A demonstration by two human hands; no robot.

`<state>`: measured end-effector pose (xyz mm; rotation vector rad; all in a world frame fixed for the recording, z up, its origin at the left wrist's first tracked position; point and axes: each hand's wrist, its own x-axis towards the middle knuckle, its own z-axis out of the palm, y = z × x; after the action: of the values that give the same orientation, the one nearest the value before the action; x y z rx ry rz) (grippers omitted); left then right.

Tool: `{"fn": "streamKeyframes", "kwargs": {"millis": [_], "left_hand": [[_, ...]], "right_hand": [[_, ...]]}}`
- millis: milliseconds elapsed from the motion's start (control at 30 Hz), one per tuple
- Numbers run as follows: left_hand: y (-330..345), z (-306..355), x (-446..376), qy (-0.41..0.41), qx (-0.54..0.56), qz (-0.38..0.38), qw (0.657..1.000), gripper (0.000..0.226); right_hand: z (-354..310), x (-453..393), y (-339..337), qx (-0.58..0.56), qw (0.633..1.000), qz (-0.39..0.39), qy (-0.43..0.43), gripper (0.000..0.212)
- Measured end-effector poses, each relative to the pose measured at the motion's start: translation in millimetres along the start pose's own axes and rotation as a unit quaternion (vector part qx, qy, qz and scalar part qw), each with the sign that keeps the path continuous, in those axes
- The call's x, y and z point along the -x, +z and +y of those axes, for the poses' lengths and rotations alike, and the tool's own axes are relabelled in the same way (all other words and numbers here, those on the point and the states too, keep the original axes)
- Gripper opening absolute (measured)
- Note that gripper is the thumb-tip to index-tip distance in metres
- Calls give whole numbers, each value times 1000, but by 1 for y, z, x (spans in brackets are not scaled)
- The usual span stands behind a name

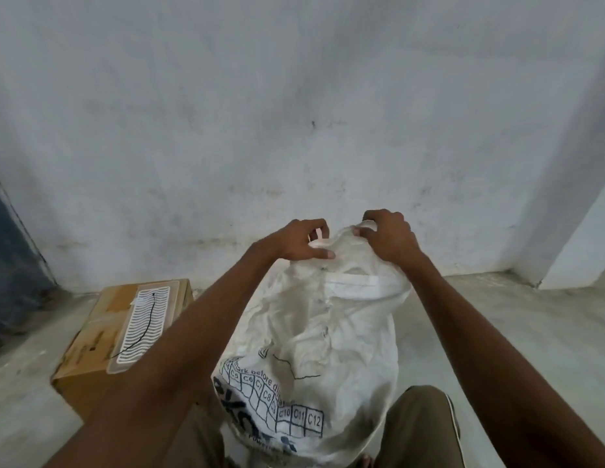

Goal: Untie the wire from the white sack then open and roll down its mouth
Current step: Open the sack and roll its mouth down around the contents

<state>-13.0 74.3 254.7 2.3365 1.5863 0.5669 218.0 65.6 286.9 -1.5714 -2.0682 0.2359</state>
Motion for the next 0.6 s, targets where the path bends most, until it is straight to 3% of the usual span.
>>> {"fn": "streamKeyframes", "kwargs": {"millis": [67, 200, 267, 300, 400, 533, 600], "left_hand": [[5, -23, 16, -62, -50, -53, 995, 73], [18, -51, 38, -62, 57, 72, 994, 31], [13, -42, 35, -51, 61, 88, 993, 16], [9, -35, 29, -37, 58, 80, 994, 4], [-3, -9, 9, -3, 48, 101, 994, 3], [-15, 25, -15, 96, 39, 107, 989, 15], [-16, 31, -21, 100, 44, 110, 988, 20]], "right_hand": [[16, 4, -16, -34, 999, 30, 5, 17], [41, 14, -32, 13, 996, 71, 52, 19], [42, 16, -28, 121, 986, 91, 67, 21], [39, 16, -24, 187, 977, 93, 49, 33], [14, 12, -9, 262, 961, 67, -58, 79], [-25, -7, 10, 242, 964, 54, -93, 95], [-27, -22, 13, 268, 958, 34, -98, 84]]}}
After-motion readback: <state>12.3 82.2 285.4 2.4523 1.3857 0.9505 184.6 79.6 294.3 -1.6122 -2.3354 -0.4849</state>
